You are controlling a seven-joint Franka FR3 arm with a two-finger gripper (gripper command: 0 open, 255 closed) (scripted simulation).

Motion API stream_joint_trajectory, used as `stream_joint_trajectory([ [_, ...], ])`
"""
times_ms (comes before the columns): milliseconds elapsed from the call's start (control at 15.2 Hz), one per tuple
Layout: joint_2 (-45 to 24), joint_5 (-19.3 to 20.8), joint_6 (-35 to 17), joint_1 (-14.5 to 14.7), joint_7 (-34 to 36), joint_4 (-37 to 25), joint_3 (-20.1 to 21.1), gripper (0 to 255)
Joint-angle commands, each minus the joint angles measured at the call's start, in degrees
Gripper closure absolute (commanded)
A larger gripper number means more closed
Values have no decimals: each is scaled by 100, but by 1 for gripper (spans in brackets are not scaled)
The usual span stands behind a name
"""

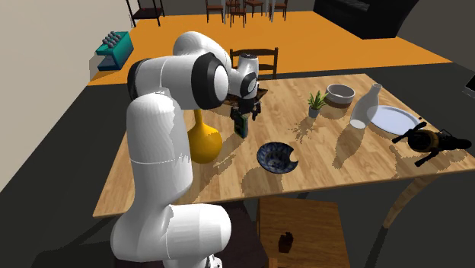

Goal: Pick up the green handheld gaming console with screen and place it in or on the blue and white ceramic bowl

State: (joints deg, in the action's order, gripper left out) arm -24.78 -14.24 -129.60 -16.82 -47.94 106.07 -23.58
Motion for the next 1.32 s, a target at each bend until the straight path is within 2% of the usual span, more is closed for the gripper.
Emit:
stream_joint_trajectory([
  [0,-2,-1,-3,0,-1,0,1,0],
  [132,-1,-1,-2,0,0,0,0,0],
  [198,-1,-1,-2,0,0,0,0,255],
  [792,-2,-2,-3,0,-1,0,0,255],
  [1254,288,172,419,60,117,-158,-88,255],
])
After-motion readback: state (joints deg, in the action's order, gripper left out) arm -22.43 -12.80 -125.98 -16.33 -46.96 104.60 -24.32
